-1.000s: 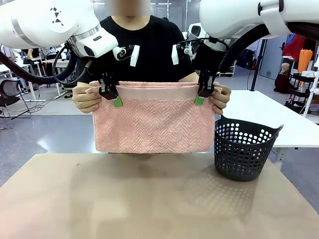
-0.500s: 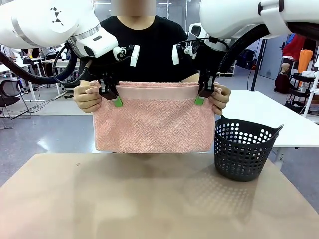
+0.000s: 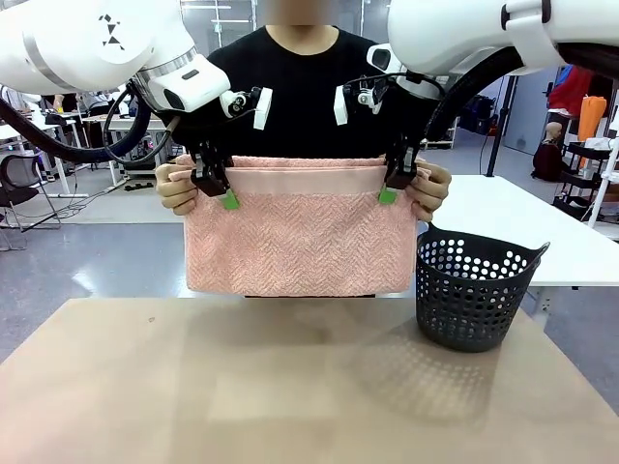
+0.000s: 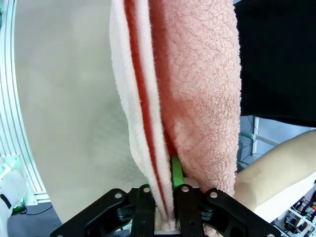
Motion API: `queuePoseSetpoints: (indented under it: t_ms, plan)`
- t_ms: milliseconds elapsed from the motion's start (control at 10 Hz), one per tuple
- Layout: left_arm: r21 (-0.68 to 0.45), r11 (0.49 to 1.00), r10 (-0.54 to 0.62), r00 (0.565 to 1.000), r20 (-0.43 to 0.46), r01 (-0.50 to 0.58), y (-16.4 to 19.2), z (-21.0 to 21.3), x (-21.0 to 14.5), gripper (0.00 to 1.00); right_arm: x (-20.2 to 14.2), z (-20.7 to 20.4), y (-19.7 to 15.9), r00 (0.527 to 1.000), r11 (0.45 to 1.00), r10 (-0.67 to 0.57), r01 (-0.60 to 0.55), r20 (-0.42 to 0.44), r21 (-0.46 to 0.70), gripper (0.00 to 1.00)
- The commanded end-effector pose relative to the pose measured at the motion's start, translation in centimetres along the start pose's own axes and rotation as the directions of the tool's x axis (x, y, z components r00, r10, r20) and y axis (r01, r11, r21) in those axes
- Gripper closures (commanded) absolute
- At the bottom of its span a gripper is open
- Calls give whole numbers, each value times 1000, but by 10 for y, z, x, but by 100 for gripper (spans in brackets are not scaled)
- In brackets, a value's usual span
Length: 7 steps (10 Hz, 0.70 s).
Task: Fold the towel.
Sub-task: Release the end of the 100 cm Hotel Towel you were holding.
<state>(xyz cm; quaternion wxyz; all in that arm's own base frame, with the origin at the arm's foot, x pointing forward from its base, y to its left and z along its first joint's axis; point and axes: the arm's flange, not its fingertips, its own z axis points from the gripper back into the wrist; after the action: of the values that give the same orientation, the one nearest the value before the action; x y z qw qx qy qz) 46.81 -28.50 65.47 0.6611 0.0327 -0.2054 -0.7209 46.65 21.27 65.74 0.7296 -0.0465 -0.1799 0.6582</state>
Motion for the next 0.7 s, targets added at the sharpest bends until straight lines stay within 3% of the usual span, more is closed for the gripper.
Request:
queuePoseSetpoints:
  t_ms: [0, 100, 200, 400, 500, 600]
  plan:
    - [20, 1000, -1, 1000, -26, 2, 2, 6, 2, 25, -3, 4, 5, 1000, 999, -4, 3, -13, -39, 33]
    - [29, 1000, 6, 999, -33, -5, 3, 10, 3, 10, -3, 6, 7, 1000, 999, -7, 7, -9, -45, 8]
    - [39, 999, 20, 999, -45, -18, 4, 14, 3, 0, -4, 8, 8, 1000, 999, -8, 8, -9, -49, 0]
    - [61, 998, 38, 997, -66, -34, 7, 23, 5, 0, -3, 14, 8, 1000, 998, -9, 8, -10, -65, 0]
    - [74, 996, 58, 996, -69, -52, 10, 30, 5, 7, -3, 22, 6, 1000, 996, -21, 21, -7, -86, 9]
    - [87, 992, 101, 992, -72, -95, 13, 41, 4, 0, -4, 37, 3, 997, 991, -77, 78, 13, -106, 0]
